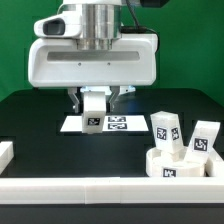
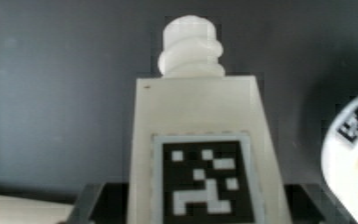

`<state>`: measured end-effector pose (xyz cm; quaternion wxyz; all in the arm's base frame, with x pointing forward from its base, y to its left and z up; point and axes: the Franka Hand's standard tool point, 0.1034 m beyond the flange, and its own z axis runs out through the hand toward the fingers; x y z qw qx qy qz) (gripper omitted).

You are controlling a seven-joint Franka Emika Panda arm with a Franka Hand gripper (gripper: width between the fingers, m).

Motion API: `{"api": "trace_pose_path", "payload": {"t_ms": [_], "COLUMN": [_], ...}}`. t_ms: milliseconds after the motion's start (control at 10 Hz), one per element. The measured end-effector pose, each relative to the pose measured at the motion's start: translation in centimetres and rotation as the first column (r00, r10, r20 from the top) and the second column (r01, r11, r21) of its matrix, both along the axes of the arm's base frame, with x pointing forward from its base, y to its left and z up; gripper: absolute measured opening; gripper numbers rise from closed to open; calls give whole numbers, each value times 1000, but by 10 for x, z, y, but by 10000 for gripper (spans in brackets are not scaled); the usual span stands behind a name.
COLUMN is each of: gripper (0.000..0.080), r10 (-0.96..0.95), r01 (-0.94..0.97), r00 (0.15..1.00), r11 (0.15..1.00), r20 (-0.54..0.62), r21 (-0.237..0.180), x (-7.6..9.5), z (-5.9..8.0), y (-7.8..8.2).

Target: Assemble stool

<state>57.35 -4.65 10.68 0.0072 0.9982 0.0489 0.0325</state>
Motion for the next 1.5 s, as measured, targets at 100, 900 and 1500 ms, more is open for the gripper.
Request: {"api": "trace_pose_path", "payload": {"t_ms": [100, 900, 1500], "gripper": [337, 337, 337], "r10": [1, 36, 34], "r01": [-1, -3, -20], "r00": [997, 896, 874], "r11": [1000, 997, 999], "r20": [83, 443, 485], "r21": [-3, -73, -34], "x": [14, 27, 44], "z": [7, 15, 14], "y": [8, 17, 56]}}
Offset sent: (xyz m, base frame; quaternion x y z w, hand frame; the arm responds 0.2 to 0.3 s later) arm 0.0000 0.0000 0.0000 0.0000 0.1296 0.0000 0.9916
